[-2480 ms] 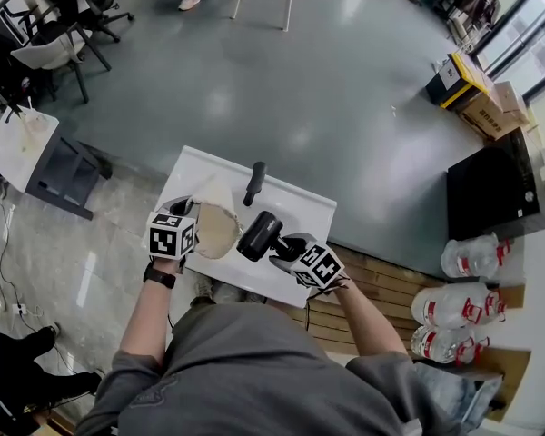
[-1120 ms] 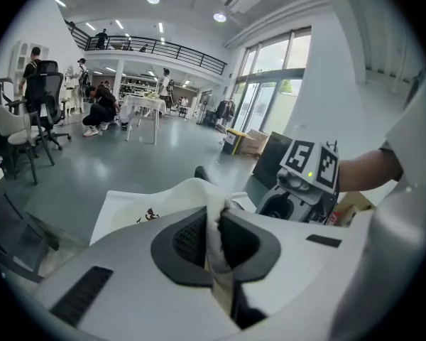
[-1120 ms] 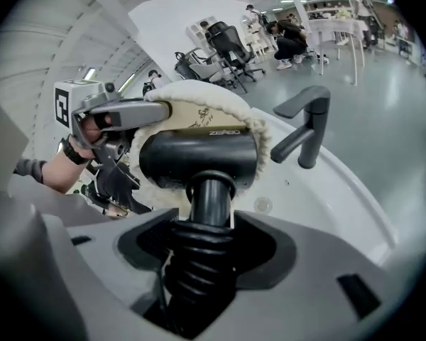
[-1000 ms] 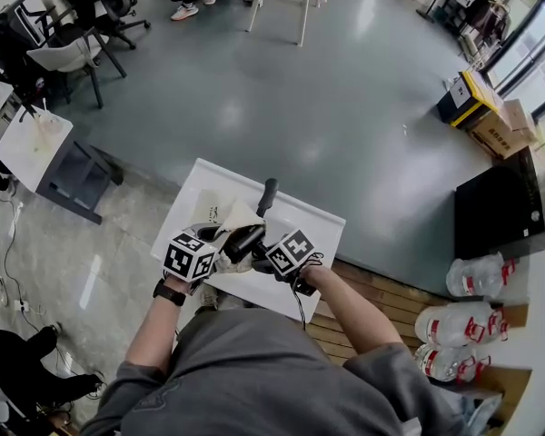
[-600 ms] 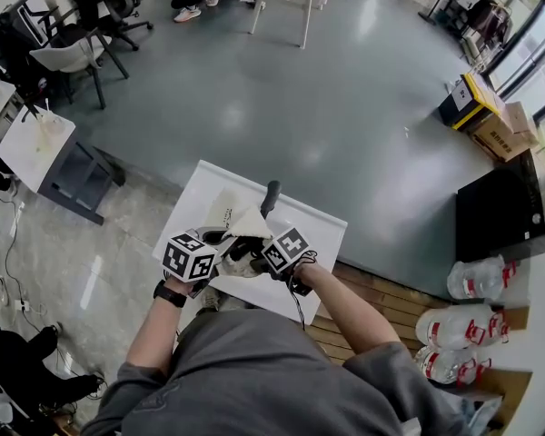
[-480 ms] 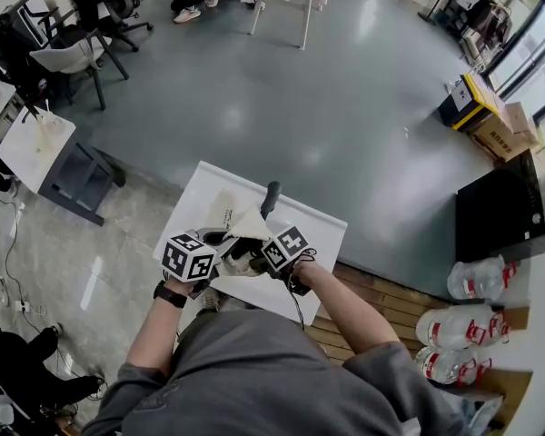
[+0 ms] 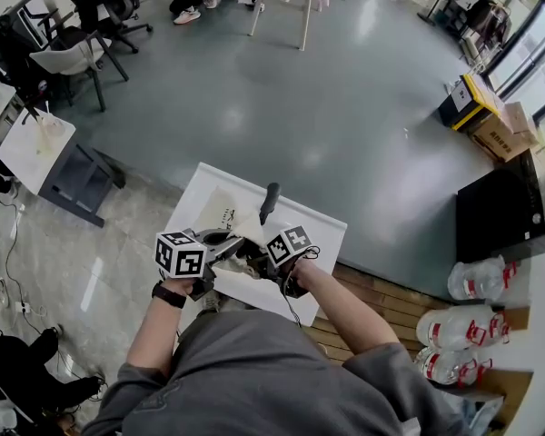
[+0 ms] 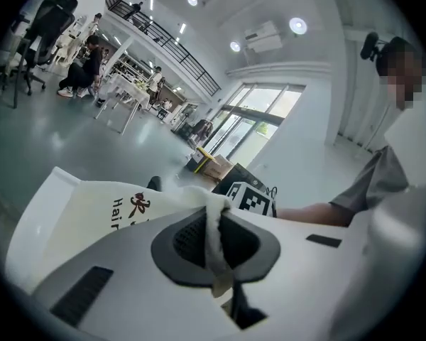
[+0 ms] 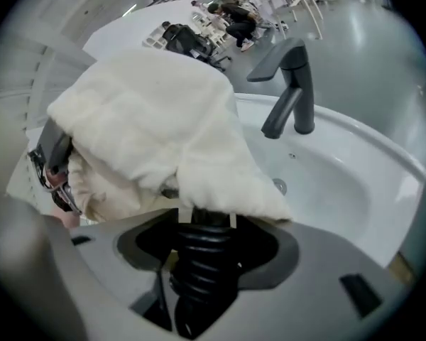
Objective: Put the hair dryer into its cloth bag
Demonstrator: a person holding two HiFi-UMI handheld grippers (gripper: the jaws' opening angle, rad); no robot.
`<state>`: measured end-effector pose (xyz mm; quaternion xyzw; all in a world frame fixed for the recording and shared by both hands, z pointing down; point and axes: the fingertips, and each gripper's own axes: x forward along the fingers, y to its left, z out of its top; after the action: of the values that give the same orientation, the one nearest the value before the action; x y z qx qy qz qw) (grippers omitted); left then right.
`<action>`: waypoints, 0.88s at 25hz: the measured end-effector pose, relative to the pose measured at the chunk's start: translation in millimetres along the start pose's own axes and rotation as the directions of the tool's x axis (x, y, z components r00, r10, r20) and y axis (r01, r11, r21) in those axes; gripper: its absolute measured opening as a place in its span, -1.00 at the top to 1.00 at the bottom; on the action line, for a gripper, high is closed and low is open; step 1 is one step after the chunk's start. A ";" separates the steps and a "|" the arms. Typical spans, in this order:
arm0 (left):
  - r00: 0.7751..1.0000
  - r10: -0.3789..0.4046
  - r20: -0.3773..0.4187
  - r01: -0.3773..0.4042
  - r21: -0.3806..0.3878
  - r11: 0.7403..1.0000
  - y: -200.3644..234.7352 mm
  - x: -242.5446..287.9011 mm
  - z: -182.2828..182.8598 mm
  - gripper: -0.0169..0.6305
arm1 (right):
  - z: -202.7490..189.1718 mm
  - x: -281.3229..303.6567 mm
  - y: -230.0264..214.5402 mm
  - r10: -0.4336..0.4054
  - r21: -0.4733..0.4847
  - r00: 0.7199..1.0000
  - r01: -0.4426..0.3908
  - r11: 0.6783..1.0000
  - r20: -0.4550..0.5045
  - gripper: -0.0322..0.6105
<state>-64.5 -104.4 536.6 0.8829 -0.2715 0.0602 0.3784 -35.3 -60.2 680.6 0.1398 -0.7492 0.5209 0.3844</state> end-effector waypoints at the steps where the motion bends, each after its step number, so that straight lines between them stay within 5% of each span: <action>1: 1.000 -0.006 0.000 0.006 -0.003 1.000 -0.7 0.4 -0.3 0.94 | 0.4 -0.2 1.3 0.018 0.025 1.000 -0.019 1.000 0.008 0.13; 5: 1.000 -0.031 -0.007 0.031 -0.010 0.999 -4.4 2.5 0.1 0.94 | 4.2 -4.2 7.8 0.103 0.121 0.994 -0.107 0.987 0.042 0.12; 11: 0.999 -0.046 -0.009 0.046 -0.019 0.999 -7.4 4.2 0.9 0.94 | 2.3 -9.6 2.9 0.029 0.022 1.000 -0.029 0.999 0.001 0.12; 15: 0.999 -0.054 -0.007 0.054 -0.022 0.998 -7.4 2.8 3.7 0.94 | 1.2 -9.7 13.7 0.105 0.105 0.994 -0.102 0.989 -0.023 0.12; 22: 0.997 -0.070 0.038 0.072 -0.063 0.995 -9.2 -0.3 9.6 0.94 | 1.8 -17.1 2.3 -0.110 -0.093 0.994 0.106 0.990 -0.031 0.12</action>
<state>-60.9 -105.8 523.9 0.8803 -0.2485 0.0221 0.4036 -26.0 -64.1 666.4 0.1531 -0.7565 0.4671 0.4313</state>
